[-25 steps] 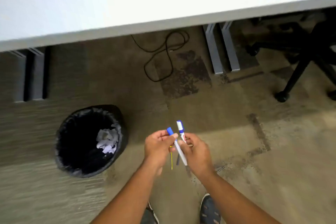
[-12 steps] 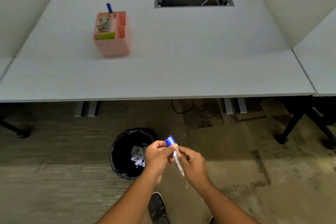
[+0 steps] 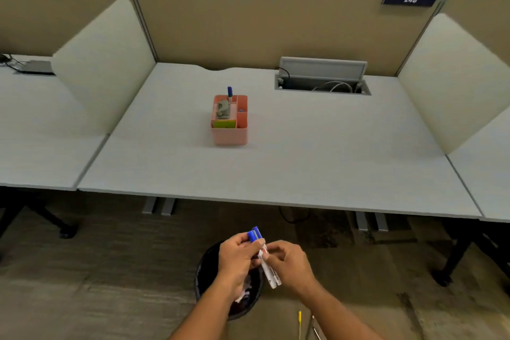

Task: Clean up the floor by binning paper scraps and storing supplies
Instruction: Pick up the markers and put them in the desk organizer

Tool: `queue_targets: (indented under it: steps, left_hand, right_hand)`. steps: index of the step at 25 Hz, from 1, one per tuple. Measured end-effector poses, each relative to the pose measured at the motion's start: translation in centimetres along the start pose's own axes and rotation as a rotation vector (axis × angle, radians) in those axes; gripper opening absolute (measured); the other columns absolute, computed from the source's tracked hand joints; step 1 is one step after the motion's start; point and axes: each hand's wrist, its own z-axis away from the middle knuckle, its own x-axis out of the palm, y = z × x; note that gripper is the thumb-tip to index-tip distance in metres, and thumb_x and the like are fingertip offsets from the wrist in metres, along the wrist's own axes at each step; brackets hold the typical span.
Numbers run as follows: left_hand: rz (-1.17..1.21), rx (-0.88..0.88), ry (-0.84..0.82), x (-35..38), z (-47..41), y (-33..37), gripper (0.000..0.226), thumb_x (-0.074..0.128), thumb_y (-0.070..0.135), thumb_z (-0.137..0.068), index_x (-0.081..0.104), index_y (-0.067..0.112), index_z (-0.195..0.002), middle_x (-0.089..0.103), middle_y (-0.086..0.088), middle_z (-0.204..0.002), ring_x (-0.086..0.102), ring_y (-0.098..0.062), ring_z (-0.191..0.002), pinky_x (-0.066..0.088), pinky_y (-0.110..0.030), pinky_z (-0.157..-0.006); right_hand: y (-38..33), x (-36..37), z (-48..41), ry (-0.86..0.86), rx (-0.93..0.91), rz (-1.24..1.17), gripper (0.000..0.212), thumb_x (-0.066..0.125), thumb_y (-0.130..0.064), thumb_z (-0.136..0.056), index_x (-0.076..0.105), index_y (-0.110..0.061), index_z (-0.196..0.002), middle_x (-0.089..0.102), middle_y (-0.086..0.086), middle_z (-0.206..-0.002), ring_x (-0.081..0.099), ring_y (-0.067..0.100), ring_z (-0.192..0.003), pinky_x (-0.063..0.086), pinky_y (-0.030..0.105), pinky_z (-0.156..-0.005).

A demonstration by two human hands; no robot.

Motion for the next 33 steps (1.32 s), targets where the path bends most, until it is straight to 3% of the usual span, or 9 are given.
queue_targets:
  steps: [3, 7, 9, 12, 17, 20, 24, 28, 33]
  left_hand:
    - [-0.030, 0.018, -0.025, -0.9, -1.2, 3.7, 0.017, 0.086, 0.023, -0.079, 0.082, 0.021, -0.095, 0.082, -0.012, -0.093, 0.080, -0.026, -0.085, 0.061, -0.030, -0.071]
    - [-0.043, 0.063, -0.062, -1.5, -3.4, 9.0, 0.012, 0.084, 0.019, -0.083, 0.083, 0.019, -0.095, 0.082, -0.013, -0.098, 0.081, -0.029, -0.093, 0.064, -0.034, -0.077]
    - [-0.066, 0.108, -0.067, -1.6, -5.1, 12.3, 0.013, 0.084, 0.018, -0.084, 0.082, 0.020, -0.097, 0.083, -0.010, -0.098, 0.081, -0.027, -0.093, 0.065, -0.037, -0.080]
    - [-0.125, 0.168, -0.008, -1.3, -8.8, 17.9, 0.022, 0.085, 0.018, -0.083, 0.080, 0.018, -0.104, 0.083, -0.005, -0.097, 0.081, -0.024, -0.091, 0.067, -0.041, -0.082]
    - [-0.227, 0.280, 0.103, 0.3, -16.7, 29.2, 0.029, 0.085, 0.018, -0.084, 0.079, 0.018, -0.112, 0.081, -0.002, -0.105, 0.079, -0.023, -0.090, 0.067, -0.030, -0.074]
    - [-0.300, 0.341, 0.153, 1.7, -21.9, 36.7, 0.035, 0.088, 0.021, -0.080, 0.078, 0.017, -0.113, 0.080, -0.001, -0.106, 0.078, -0.022, -0.091, 0.066, -0.036, -0.084]
    - [-0.373, 0.418, 0.160, 3.5, -28.5, 44.8, 0.034, 0.086, 0.019, -0.082, 0.076, 0.013, -0.114, 0.081, -0.007, -0.102, 0.079, -0.027, -0.092, 0.064, -0.045, -0.092]
    - [-0.408, 0.447, 0.149, 4.2, -34.3, 48.7, 0.026, 0.084, 0.014, -0.084, 0.077, 0.013, -0.109, 0.080, -0.005, -0.097, 0.079, -0.023, -0.087, 0.065, -0.041, -0.091]
    - [-0.443, 0.410, 0.157, 3.5, -38.6, 47.3, 0.029, 0.083, 0.009, -0.084, 0.076, 0.007, -0.112, 0.079, -0.012, -0.102, 0.078, -0.029, -0.092, 0.064, -0.041, -0.093]
  right_hand:
    - [-2.9, -0.8, -3.1, -0.051, -0.001, 0.084, 0.010, 0.078, -0.040, -0.085, 0.073, -0.033, -0.088, 0.077, -0.010, -0.085, 0.073, -0.001, -0.078, 0.062, 0.024, -0.071]
    - [-6.9, -2.2, -8.0, -0.114, -0.047, 0.123, 0.015, 0.080, -0.037, -0.082, 0.075, -0.025, -0.090, 0.078, -0.004, -0.086, 0.075, 0.007, -0.081, 0.063, 0.035, -0.083]
    - [-9.1, -2.8, -10.7, -0.134, -0.087, 0.104, 0.017, 0.080, -0.037, -0.084, 0.077, -0.023, -0.094, 0.078, -0.004, -0.090, 0.075, 0.009, -0.085, 0.062, 0.034, -0.085]
    - [-12.7, -3.7, -16.3, -0.130, -0.132, 0.081, 0.018, 0.080, -0.037, -0.085, 0.078, -0.023, -0.095, 0.077, -0.005, -0.091, 0.074, 0.014, -0.084, 0.063, 0.033, -0.084]
    - [-19.2, -6.3, -28.2, -0.131, -0.183, 0.027, 0.012, 0.077, -0.027, -0.090, 0.078, -0.018, -0.098, 0.077, -0.002, -0.091, 0.074, 0.020, -0.083, 0.064, 0.037, -0.081]
    - [-23.2, -8.3, -35.9, -0.106, -0.256, 0.009, 0.013, 0.070, -0.022, -0.095, 0.080, -0.018, -0.103, 0.078, -0.001, -0.092, 0.074, 0.022, -0.084, 0.064, 0.043, -0.077]
    - [-27.5, -10.2, -45.3, -0.021, -0.332, 0.020, 0.018, 0.064, -0.018, -0.098, 0.079, -0.021, -0.107, 0.079, -0.005, -0.093, 0.073, 0.017, -0.083, 0.062, 0.040, -0.081]
    - [-29.1, -10.5, -52.4, 0.028, -0.353, 0.081, 0.015, 0.065, -0.018, -0.098, 0.078, -0.020, -0.105, 0.077, -0.004, -0.094, 0.071, 0.014, -0.082, 0.060, 0.035, -0.082]
    - [-27.4, -9.0, -56.1, -0.026, -0.316, 0.154, 0.018, 0.061, -0.011, -0.098, 0.078, -0.015, -0.102, 0.076, 0.001, -0.092, 0.068, 0.015, -0.079, 0.054, 0.025, -0.074]
